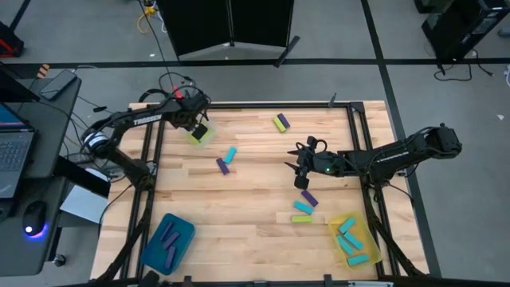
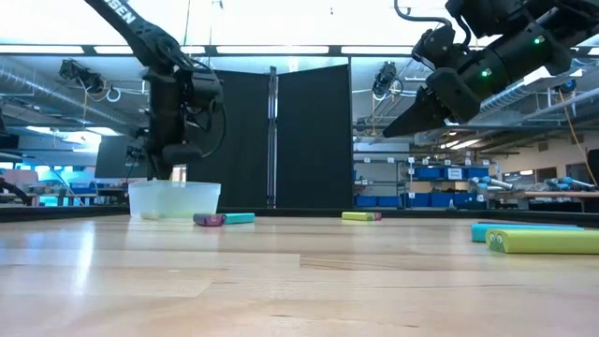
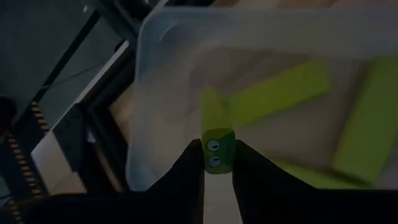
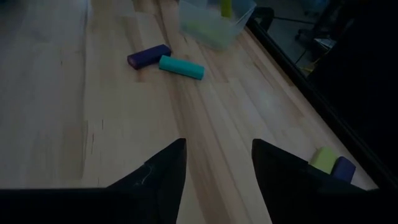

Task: Sort blocks
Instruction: Put the green block into the transparent bin, then put the purple block into the blue bin

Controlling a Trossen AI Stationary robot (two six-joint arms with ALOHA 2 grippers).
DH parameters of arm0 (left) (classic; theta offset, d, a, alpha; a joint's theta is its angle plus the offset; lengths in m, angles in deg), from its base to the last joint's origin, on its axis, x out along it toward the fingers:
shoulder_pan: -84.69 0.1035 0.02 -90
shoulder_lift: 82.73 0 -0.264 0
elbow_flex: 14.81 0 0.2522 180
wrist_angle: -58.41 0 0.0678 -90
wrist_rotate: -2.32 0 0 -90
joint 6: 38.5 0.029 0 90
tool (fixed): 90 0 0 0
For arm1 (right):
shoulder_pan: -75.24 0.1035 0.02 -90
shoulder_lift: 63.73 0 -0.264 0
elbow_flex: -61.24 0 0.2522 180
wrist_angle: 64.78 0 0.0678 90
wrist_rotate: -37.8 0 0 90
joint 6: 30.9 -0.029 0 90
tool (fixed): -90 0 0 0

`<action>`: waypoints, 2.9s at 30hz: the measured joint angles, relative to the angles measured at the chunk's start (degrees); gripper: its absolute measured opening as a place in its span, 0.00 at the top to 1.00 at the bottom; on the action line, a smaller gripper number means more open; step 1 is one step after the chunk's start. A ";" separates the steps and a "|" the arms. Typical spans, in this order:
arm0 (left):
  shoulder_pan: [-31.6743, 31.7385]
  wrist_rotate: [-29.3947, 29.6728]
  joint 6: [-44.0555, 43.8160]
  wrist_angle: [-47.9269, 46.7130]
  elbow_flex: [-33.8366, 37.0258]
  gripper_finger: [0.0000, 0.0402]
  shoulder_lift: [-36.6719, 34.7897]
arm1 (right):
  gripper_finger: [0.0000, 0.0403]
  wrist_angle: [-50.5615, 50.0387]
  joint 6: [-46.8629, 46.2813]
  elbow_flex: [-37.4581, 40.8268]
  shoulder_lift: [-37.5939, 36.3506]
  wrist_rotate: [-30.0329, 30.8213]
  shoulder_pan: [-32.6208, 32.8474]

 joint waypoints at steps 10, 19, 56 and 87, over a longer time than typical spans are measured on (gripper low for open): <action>-0.02 0.06 -0.90 1.97 -0.02 0.83 3.22 | 0.53 0.00 -0.04 0.00 0.00 -0.02 -0.07; -0.92 -2.27 -1.42 1.65 -0.17 0.71 3.75 | 0.53 -0.03 -0.46 0.00 0.02 -0.02 -0.05; -30.40 -4.04 -4.66 58.28 19.34 0.88 -6.15 | 0.62 -1.39 -22.34 0.04 0.02 -3.76 -11.85; -30.76 -14.19 4.55 88.16 29.00 0.88 -6.12 | 0.51 -17.32 -11.07 -20.04 20.66 -21.76 -34.13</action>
